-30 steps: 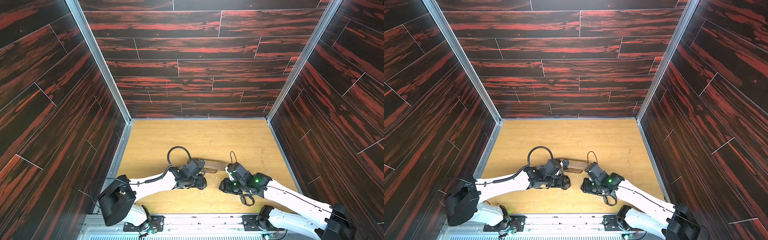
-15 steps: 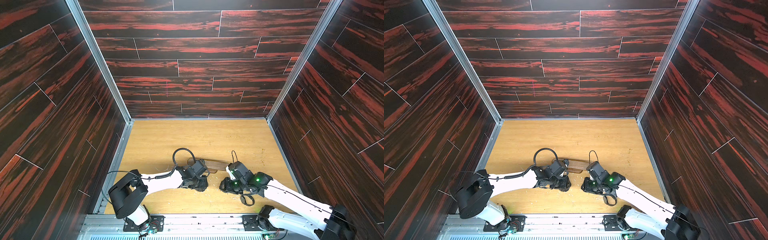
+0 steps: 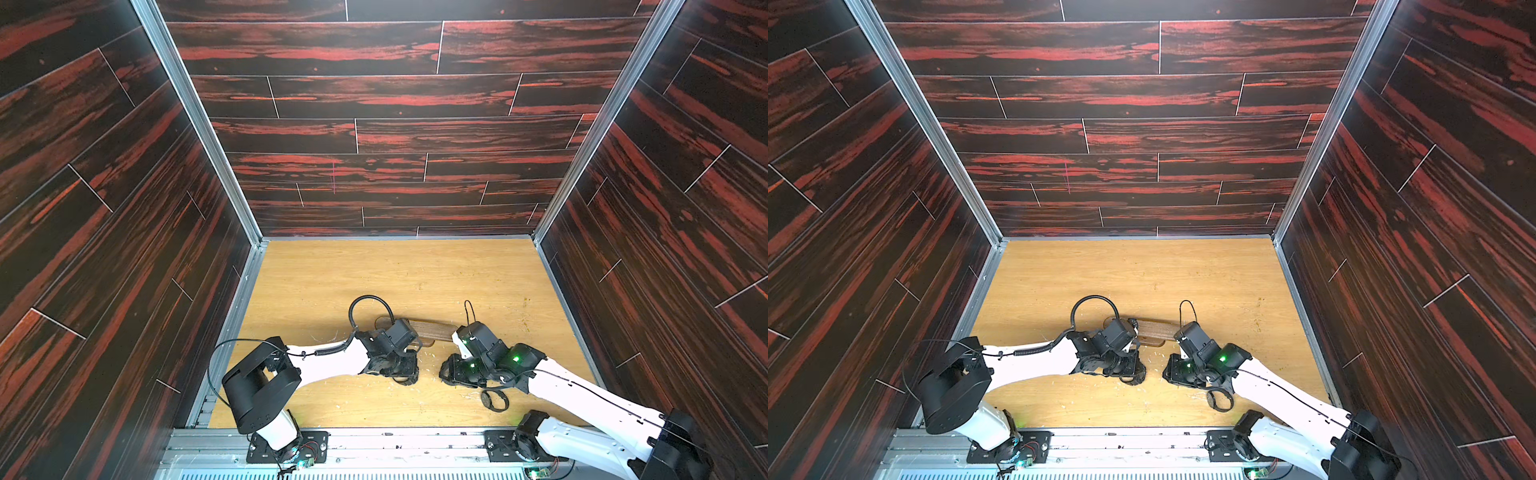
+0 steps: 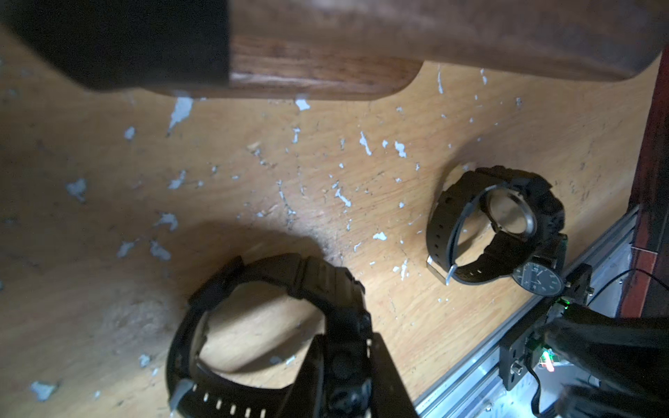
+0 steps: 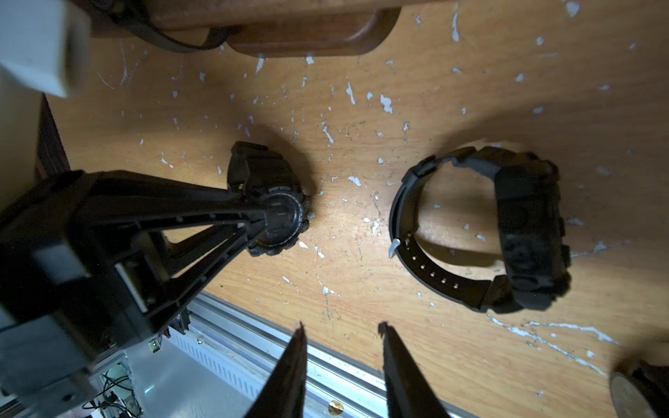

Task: Place watch on stand
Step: Pick up the watch at the center of the board.

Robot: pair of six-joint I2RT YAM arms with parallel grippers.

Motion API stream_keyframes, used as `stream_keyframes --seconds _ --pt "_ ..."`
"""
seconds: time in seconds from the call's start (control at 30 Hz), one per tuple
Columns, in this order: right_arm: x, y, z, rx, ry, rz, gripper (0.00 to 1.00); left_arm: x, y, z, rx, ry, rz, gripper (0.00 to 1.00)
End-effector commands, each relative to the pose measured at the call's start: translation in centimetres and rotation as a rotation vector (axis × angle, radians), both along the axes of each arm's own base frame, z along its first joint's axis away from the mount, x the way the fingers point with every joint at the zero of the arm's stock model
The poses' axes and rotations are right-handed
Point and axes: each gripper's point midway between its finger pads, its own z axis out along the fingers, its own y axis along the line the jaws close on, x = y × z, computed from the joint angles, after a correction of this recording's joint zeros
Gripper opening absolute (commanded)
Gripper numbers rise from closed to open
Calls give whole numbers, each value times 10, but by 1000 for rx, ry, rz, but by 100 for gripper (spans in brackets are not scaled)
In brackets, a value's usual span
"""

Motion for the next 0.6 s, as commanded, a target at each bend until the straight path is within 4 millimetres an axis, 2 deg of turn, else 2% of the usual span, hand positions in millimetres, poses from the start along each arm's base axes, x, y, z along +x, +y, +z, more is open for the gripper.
stream_keyframes --seconds 0.0,0.1,0.2,0.4,0.57 --pt "-2 -3 0 -6 7 6 37 1 -5 15 -26 -15 -8 8" --pt "-2 -2 4 13 2 13 36 1 -9 30 -57 -24 -10 6" --pt "0 3 18 82 -32 27 36 4 -12 60 -109 -60 -8 6" --pt "4 20 78 382 -116 76 37 18 -11 137 -198 -210 0 7" --pt "10 22 119 509 -184 109 41 32 -5 177 -311 -269 40 7"
